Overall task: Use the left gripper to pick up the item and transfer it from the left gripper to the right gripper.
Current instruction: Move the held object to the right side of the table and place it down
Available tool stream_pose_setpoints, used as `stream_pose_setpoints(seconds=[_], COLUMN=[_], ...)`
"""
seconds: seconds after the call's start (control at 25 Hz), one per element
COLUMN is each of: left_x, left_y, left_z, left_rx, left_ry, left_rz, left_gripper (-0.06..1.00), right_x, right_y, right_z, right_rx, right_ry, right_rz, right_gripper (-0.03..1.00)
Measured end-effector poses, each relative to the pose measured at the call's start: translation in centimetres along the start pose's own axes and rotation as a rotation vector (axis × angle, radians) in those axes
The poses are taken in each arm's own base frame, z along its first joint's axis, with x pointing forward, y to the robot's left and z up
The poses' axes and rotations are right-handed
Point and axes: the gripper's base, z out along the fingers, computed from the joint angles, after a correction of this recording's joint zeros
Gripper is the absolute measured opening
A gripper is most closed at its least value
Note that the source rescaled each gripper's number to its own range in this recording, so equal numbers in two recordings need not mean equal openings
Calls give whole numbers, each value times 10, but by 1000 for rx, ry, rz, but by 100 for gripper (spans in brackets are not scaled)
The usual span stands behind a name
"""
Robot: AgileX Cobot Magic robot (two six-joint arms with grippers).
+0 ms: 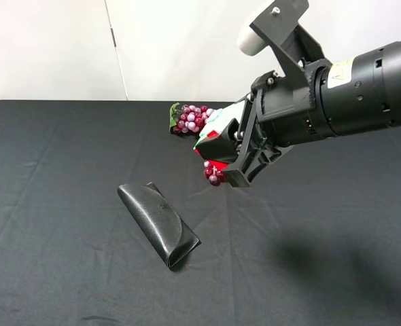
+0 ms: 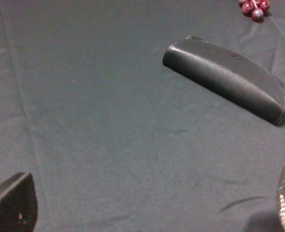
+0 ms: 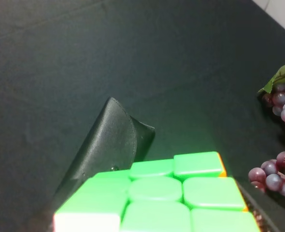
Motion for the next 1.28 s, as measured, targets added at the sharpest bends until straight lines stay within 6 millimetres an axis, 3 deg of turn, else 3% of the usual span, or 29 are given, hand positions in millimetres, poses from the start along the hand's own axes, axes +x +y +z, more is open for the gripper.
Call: stream_pose_setpoints(seconds=[0.56, 1.0, 1.12, 1.28], left_x=[-1, 2, 3, 3], left_y=[-2, -5, -6, -6], left_z=[1, -2, -3, -3], left_rx=[-251, -353, -353, -353], left_ry=[-31, -84, -92, -92], left_rz=[-203, -273, -270, -270], left_gripper=[97, 97, 97, 97], right_x=[2, 9, 13, 29], right_y=[1, 3, -8, -38], right_z=[0, -1, -2, 3], right_rx=[-11, -26, 15, 99], right_ry=[18, 100, 129, 214], right_rz=[9, 179, 259, 387], right_gripper=[0, 0, 0, 0])
